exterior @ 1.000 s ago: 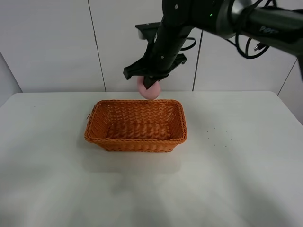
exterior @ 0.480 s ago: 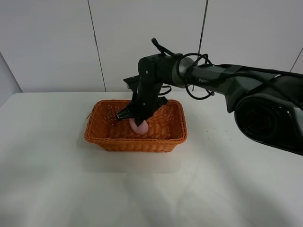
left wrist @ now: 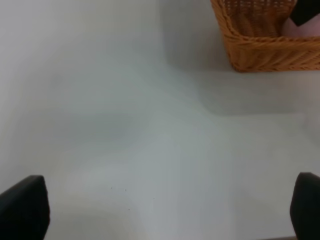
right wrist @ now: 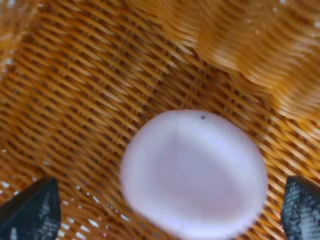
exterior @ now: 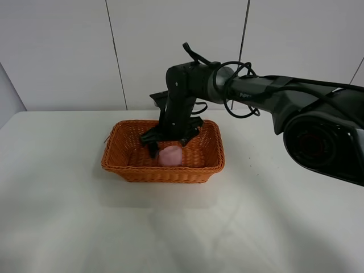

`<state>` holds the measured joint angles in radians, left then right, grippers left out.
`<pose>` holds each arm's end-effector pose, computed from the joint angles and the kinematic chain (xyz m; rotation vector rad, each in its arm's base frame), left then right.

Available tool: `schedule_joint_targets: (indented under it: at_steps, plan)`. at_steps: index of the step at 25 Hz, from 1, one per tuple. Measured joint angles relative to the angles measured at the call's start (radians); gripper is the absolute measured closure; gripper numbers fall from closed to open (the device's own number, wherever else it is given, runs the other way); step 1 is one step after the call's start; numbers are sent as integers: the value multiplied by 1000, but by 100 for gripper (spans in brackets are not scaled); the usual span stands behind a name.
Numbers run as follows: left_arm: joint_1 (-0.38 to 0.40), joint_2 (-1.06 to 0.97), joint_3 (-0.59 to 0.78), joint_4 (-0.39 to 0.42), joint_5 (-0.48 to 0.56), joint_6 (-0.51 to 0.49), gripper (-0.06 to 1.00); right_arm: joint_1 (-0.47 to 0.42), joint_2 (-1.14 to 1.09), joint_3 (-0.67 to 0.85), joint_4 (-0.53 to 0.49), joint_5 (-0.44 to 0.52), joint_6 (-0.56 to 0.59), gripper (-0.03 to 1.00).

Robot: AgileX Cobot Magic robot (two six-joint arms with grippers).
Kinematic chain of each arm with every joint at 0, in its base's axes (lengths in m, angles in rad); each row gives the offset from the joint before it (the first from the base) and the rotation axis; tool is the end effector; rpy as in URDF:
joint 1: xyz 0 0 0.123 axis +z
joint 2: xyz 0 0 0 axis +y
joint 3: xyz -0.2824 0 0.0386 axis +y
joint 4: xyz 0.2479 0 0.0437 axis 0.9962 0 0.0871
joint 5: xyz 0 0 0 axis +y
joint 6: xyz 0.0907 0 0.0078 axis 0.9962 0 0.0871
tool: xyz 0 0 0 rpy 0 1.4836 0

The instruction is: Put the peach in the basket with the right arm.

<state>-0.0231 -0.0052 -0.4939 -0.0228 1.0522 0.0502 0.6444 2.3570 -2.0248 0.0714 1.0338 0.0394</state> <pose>-0.0046 -0.0017 0.2762 0.0755 2.0351 -0.0102 0.3979 0.3059 0.1686 -0.8200 2.7605 0.2325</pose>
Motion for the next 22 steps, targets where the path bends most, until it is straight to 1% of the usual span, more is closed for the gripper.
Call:
schedule_joint_targets:
  at_steps: [2,5,6,9,11,17,22]
  plan:
    - [0,0,0,0,0,0,-4,0,-11,-53,-3,53,0,28]
    - [0,0,0,0,0,0,-4,0,-18,-178,-9,150,0,27]
    - [0,0,0,0,0,0,-4,0,-20,-225,-10,164,0,27]
    - [0,0,0,0,0,0,-4,-2,-37,-321,-17,174,15,27]
    - [0,0,0,0,0,0,-4,-8,-47,-355,-25,175,21,27]
    - [0,0,0,0,0,0,-4,-56,-48,-362,-63,181,27,27]
    - [0,0,0,0,0,0,-4,-144,-48,-362,-71,181,16,27]
